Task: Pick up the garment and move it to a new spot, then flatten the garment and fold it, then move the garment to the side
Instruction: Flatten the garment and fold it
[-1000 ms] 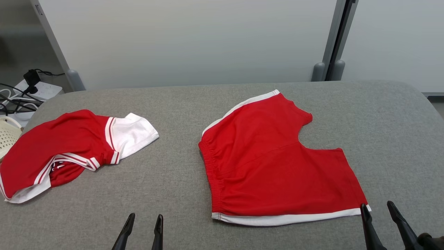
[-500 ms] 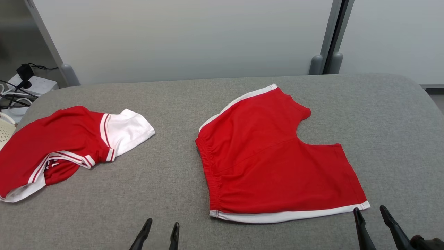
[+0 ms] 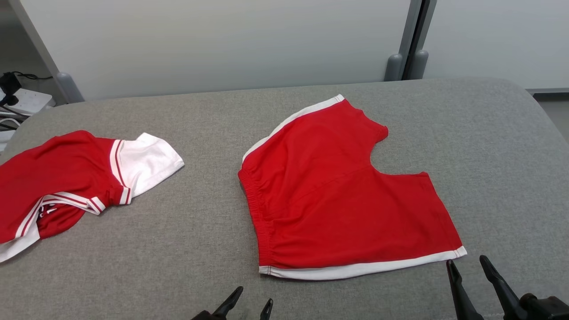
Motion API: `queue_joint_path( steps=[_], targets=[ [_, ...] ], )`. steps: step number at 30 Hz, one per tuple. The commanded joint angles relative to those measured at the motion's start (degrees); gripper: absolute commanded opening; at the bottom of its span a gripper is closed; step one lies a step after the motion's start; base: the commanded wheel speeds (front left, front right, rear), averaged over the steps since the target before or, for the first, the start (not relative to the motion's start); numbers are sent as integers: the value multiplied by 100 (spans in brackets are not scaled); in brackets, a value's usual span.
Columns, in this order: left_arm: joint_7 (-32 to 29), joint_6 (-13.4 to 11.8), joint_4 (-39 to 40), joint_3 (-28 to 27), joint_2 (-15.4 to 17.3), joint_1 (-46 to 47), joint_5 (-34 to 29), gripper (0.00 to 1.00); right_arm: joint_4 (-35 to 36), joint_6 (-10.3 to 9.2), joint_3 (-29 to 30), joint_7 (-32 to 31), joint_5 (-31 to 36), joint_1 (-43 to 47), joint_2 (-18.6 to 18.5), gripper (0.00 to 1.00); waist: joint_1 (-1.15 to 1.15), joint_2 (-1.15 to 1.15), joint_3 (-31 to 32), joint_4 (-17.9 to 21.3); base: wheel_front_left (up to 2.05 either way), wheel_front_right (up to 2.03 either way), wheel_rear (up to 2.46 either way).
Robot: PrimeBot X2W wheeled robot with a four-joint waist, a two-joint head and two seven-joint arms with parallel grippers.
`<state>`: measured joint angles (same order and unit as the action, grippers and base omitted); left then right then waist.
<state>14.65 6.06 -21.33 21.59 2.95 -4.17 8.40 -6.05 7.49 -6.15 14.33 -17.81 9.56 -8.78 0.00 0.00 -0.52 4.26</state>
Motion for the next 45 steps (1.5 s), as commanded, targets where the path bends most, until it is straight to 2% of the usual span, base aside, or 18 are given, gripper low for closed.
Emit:
queue_joint_path(
  steps=[1,11,16,22,27,28,29,30,31,33,34,40,45],
  targets=[
    [35,21,30,-133,-7,393,-38,100,134,0,-117,67,-39,-258,-157,100,0,0,-52,32,0,0,0],
    [35,-158,-676,63,-7,1200,-13,100,176,0,-183,67,-52,-429,-217,100,0,0,-361,208,0,0,0],
    [35,-149,-1154,104,-7,1331,-40,100,207,0,-184,67,-55,-503,-244,100,0,0,-419,298,0,0,0],
    [35,-279,-1262,37,-7,1435,-1,100,221,0,-198,67,-80,-557,-272,100,0,0,-442,368,0,0,0],
    [35,-277,-1303,45,-7,1474,24,100,213,0,-207,67,-85,-556,-301,100,0,0,-437,402,0,0,0],
    [35,-274,-1312,50,-7,1478,30,94,212,0,-210,67,-85,-556,-309,100,0,0,-434,411,0,0,0],
    [35,-270,-1322,56,-7,1482,38,75,211,0,-210,67,-86,-557,-314,100,0,0,-430,420,0,0,0],
    [35,-261,-1330,67,-7,1489,37,51,210,0,-210,67,-87,-558,-319,100,0,0,-426,431,0,0,0],
    [35,-261,-1330,67,-7,1489,37,51,210,0,-210,67,-87,-558,-319,100,0,0,-426,431,0,0,0],
    [35,-251,-1342,80,-7,1490,36,4,205,0,-212,67,-90,-559,-327,100,0,0,-414,449,0,0,0],
    [35,-243,-1400,100,-7,1486,29,0,200,0,-219,67,-91,-558,-332,100,0,0,-403,459,0,0,0],
    [35,-268,-1446,36,-7,1494,19,0,158,0,-285,67,-136,-579,-361,100,0,0,-404,481,0,0,0],
    [35,-212,-1400,-92,41,1425,-44,0,-322,0,-326,67,-504,-654,-357,100,0,0,-408,469,0,0,0]
  ],
)
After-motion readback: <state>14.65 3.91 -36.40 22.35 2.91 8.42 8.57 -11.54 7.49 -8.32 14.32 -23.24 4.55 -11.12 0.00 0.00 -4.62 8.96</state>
